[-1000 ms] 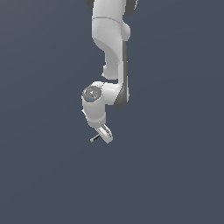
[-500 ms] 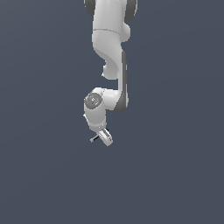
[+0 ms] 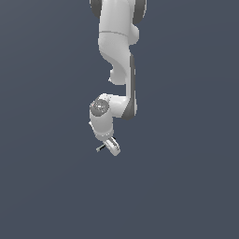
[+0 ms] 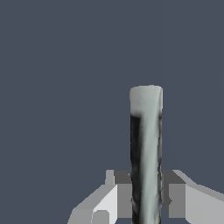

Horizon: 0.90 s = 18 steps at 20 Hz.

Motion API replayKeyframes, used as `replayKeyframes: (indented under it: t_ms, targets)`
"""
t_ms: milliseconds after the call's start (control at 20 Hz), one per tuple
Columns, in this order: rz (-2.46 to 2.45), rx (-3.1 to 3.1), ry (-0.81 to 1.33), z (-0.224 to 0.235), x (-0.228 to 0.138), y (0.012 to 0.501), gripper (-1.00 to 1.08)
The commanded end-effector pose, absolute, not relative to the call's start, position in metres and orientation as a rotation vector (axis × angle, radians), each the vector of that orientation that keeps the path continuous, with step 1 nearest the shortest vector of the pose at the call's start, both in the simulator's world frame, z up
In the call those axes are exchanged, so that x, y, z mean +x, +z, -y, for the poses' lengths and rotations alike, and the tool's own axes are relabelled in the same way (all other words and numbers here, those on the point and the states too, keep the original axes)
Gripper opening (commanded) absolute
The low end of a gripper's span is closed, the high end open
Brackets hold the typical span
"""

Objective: Pick up the object and move it to a goal position.

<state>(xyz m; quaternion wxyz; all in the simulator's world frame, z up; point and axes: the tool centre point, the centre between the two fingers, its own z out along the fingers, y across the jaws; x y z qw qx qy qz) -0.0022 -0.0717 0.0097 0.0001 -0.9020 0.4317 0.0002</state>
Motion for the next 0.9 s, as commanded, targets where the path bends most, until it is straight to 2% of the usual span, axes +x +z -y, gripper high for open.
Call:
replayKeyframes:
  t_ms: [0,450,850]
  targets:
    - [-1.356,-2.834,0.0,0.072,-0.002,0.01,-1.0]
    - [-1.356,-2.833,0.001,0.075,-0.003,0.032,-1.0]
    - [-1.357,-2.833,0.001,0.084,-0.007,0.092,-1.0]
